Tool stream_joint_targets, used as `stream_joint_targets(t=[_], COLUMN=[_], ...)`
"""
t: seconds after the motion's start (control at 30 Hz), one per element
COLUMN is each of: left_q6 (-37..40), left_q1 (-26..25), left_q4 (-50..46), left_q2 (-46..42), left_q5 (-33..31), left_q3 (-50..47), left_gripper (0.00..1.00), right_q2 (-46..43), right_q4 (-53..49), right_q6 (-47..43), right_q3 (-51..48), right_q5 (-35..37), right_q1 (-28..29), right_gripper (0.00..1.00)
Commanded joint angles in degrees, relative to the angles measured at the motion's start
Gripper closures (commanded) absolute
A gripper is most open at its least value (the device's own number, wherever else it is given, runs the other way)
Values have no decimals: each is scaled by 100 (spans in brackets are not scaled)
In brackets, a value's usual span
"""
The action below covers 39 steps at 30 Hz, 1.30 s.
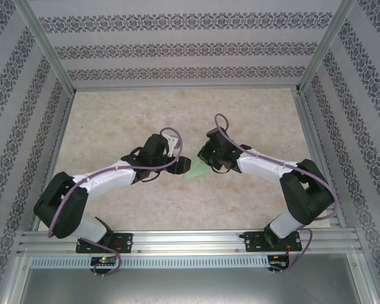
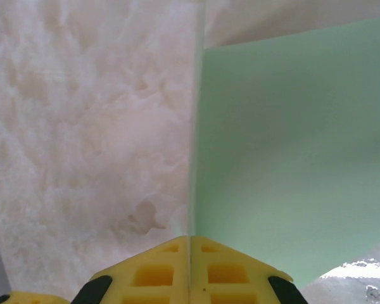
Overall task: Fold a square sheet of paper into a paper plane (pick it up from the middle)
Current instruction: Fourth fold the wing at the center of the table.
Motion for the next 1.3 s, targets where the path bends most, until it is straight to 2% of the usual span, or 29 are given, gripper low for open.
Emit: stream_joint_targets(t=[0.0,0.17,0.47,0.67,0.9,1.0,1.13,1.27], left_q6=[811,1606,2257,2589,2674,2684,2618,2419], left_q1=[-303,-574,-742,-822,-840,-841,-841,-841], left_q4=[715,1463,2869,3464,3616,3561,3263,2884], left_q2=[196,357,1018,1284,1273,1303,1317,1308], left_q5=[54,-612,-891,-1180,-1188,-1028,-710,-390], left_q3=[-194,-601,-908,-1072,-1187,-1174,-1052,-887], left_gripper=[28,32,45,56,80,85,89,91], right_q2=[129,221,334,288,213,119,11,-178], right_q4=[175,204,278,292,238,230,139,400], right_q6=[478,837,1296,1463,1379,1182,402,-385], right_q3=[113,73,24,-11,-59,-113,-131,-379], right_q5=[210,198,-117,-208,-283,-341,-593,-1121], right_q1=[58,45,-48,-93,-168,-239,-435,-713], right_gripper=[98,97,96,95,80,68,56,53])
